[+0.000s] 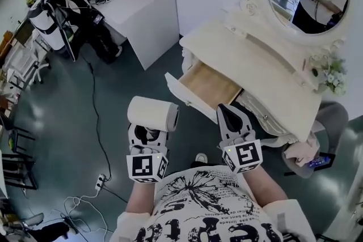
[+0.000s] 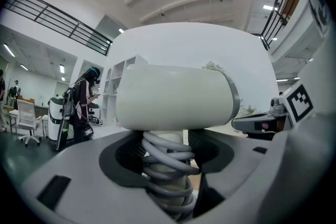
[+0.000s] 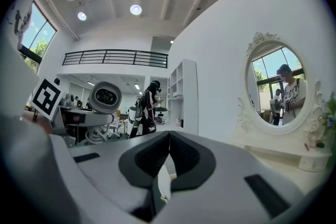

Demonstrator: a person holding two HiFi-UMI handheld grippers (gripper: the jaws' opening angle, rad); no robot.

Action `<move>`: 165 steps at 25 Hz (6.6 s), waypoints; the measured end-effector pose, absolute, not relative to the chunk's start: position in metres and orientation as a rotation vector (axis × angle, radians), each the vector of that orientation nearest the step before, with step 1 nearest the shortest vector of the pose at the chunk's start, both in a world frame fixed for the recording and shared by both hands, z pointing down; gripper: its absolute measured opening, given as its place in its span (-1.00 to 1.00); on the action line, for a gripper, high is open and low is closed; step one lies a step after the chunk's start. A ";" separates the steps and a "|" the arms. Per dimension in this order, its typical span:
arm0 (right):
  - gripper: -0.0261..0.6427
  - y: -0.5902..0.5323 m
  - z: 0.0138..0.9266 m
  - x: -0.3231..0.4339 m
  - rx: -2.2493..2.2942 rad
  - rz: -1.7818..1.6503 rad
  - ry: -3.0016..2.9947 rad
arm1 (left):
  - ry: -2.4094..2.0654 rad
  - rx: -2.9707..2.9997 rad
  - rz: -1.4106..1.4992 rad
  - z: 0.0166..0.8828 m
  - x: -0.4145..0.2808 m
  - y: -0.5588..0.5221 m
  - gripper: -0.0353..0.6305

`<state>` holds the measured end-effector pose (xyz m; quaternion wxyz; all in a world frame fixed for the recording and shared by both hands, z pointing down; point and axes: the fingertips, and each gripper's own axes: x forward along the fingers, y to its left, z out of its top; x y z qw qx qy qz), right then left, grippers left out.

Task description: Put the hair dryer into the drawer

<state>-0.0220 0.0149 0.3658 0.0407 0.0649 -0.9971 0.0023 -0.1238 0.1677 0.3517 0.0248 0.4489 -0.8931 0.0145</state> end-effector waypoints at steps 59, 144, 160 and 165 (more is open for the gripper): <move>-0.87 -0.180 0.542 -0.015 1.590 0.423 -2.311 | -0.411 2.488 1.469 0.757 -0.149 -0.144 -0.12; -0.88 -0.161 0.380 -0.057 1.410 0.020 -2.683 | -1.865 2.435 0.099 0.357 -0.236 -0.158 -0.83; -0.87 -0.159 0.375 -0.056 1.373 -0.027 -2.712 | -1.857 2.407 0.121 0.362 -0.232 -0.156 -0.83; -0.88 -0.163 0.375 -0.051 1.395 -0.031 -2.704 | -1.840 2.434 0.138 0.364 -0.225 -0.159 -0.83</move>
